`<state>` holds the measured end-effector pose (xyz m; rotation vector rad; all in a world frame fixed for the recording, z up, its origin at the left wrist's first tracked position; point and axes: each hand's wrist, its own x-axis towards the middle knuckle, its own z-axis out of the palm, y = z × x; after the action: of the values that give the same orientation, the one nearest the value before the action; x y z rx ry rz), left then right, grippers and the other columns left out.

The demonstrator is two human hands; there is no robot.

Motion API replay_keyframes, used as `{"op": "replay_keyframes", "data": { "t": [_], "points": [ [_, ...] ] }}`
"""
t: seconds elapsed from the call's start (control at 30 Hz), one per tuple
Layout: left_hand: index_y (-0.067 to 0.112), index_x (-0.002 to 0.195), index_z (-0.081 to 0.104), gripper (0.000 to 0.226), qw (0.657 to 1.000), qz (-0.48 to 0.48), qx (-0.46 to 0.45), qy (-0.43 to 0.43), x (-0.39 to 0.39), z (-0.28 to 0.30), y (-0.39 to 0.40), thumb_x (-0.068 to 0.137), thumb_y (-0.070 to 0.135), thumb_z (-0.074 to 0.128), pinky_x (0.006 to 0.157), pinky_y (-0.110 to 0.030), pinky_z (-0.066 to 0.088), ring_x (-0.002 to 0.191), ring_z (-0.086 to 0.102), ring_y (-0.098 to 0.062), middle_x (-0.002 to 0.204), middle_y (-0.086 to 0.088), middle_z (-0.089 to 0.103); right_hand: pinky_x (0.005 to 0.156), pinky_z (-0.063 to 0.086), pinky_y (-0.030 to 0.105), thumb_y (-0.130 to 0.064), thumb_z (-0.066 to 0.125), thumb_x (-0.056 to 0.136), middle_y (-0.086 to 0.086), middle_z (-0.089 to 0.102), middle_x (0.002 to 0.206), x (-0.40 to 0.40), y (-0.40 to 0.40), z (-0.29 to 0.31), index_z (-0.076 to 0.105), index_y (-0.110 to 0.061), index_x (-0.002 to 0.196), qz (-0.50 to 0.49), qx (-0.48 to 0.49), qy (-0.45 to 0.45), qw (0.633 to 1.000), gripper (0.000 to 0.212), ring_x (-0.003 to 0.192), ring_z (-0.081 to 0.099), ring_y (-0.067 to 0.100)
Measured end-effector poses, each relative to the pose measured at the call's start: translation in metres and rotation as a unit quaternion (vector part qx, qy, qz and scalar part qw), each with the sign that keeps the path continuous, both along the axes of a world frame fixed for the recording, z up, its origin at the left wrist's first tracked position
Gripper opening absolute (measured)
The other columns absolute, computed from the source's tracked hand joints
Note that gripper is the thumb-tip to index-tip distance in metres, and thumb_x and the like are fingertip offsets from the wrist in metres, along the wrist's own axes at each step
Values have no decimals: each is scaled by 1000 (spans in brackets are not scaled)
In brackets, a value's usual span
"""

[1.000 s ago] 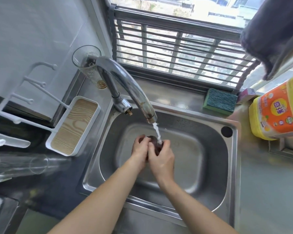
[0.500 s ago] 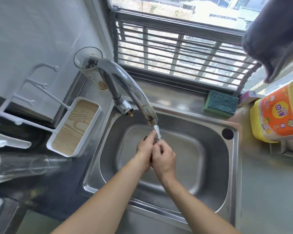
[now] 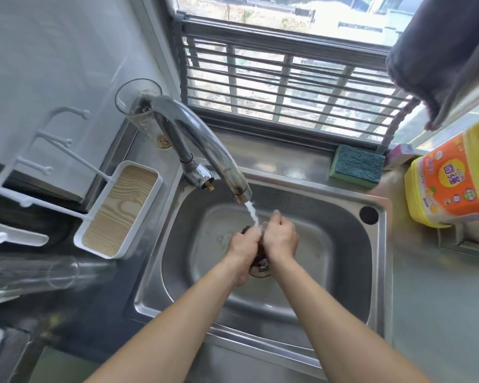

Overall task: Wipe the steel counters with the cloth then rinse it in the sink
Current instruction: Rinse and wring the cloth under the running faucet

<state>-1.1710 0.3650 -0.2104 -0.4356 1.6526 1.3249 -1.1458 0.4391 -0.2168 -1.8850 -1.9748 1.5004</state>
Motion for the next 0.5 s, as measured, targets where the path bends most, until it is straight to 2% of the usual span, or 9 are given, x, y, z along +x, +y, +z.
{"op": "replay_keyframes", "data": {
  "t": [0.07,0.13,0.2,0.23,0.3,0.37,0.43,0.5],
  "points": [
    [16,66,57,27,1000,22,-5,-1,-7,2,1,92,24,60,43,-18,35,43,48,-14,52,1,53,80,40,39,-39,39,105,20,72,112,0,-13,11,72,-12,100,35,31,24,999,44,107,62,39],
    [13,69,62,22,996,89,-23,5,-20,4,-3,89,21,62,55,-26,43,54,55,-19,60,-2,60,69,35,36,-35,46,101,15,73,95,7,-42,24,68,-14,83,96,64,59,992,36,92,63,36],
    [12,68,63,22,993,112,-35,5,-23,4,-8,88,21,62,60,-28,44,56,56,-20,57,1,62,63,34,34,-32,51,97,10,67,76,13,-54,27,55,-15,67,127,78,69,986,35,77,60,33],
    [12,68,64,22,994,102,-26,4,-20,5,-8,86,23,63,61,-28,44,57,57,-20,57,2,63,63,33,34,-32,52,97,10,65,74,12,-49,24,54,-15,66,123,77,65,987,35,76,59,32],
    [14,69,68,21,997,72,12,16,-9,3,-7,83,30,66,64,-28,47,64,60,-20,63,1,66,68,35,33,-33,54,98,12,68,84,7,-27,14,62,-16,78,67,49,51,995,28,84,61,33],
    [20,76,65,16,995,53,53,62,0,1,-7,88,30,64,62,-26,47,70,58,-19,69,1,65,78,43,34,-30,59,96,11,69,98,5,-8,4,59,-14,98,-38,-19,69,997,16,95,63,33],
    [19,94,58,9,989,73,73,105,3,0,-8,98,28,59,64,-26,50,77,58,-18,82,-2,64,91,53,41,-29,66,87,10,67,105,6,-7,-1,52,-15,105,-119,-99,112,982,26,99,65,31],
    [22,105,52,16,984,118,83,105,3,-5,-9,99,36,56,73,-32,56,89,63,-21,100,-7,65,95,56,49,-40,67,72,8,71,103,10,-13,-5,59,-20,102,-134,-145,149,969,37,98,68,28]
  ]
}}
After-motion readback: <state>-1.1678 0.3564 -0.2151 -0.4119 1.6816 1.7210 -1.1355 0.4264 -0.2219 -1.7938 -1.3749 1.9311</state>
